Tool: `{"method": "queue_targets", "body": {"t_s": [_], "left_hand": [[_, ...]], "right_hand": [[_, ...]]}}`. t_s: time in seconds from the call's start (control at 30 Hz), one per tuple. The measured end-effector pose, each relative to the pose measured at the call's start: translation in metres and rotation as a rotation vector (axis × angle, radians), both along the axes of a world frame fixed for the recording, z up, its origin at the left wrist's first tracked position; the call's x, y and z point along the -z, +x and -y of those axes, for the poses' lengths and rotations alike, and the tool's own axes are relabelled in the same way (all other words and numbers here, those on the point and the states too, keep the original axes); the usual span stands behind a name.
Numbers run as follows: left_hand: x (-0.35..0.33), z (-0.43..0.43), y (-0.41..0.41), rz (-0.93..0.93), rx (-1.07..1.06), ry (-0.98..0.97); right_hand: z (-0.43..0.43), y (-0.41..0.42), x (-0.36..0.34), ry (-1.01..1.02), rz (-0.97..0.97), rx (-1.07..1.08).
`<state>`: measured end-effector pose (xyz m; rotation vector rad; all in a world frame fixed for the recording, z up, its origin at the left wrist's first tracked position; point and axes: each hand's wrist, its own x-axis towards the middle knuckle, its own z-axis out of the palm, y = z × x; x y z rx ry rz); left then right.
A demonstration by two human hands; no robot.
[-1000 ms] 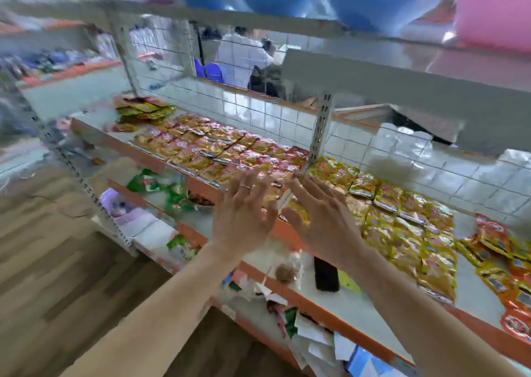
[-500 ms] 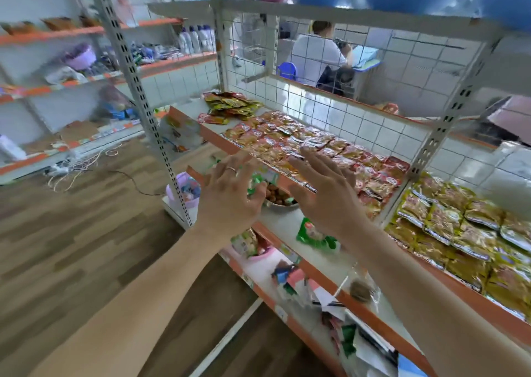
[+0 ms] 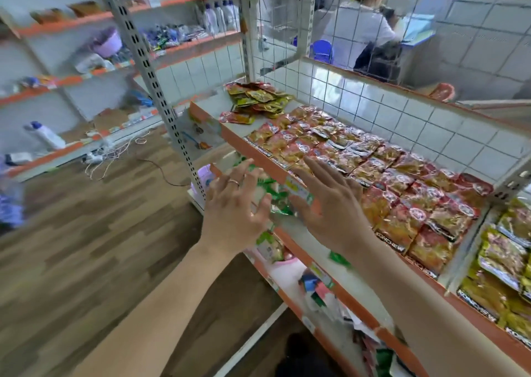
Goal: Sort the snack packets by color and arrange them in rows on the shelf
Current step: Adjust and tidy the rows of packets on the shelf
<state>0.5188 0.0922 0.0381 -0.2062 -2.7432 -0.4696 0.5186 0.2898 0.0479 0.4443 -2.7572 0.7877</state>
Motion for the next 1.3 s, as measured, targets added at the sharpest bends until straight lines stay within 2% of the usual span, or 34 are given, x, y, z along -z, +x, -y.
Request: {"method": "queue_targets", "body": {"t_s": [0.37,0.73,0.93,1.1,1.3], "left_hand": [[-0.018,0.019,-0.115,-0.039,-0.006,-0.047],[0.014,0.047,-0.193,0.017,-0.009,0.002],[0.037,0.070,-0.288,-0.024,0.111,0.013],[0.052,0.091,-0.366,-0.049,0.227,-0.043],[0.068,0.095,-0.449,-0.011,0.485,-0.139]], "right_hand": [[0.014,-0.128,-0.021,-0.055,-0.028,-0.038],[0.047,-0.210,-0.003,0.052,0.068,-0.021],[0.073,-0.286,0.015,0.068,0.100,0.089],[0.106,-0.349,0.022,0.055,0.207,0.222],[0.114,-0.425,0.027,0.010,0.319,0.547]]}}
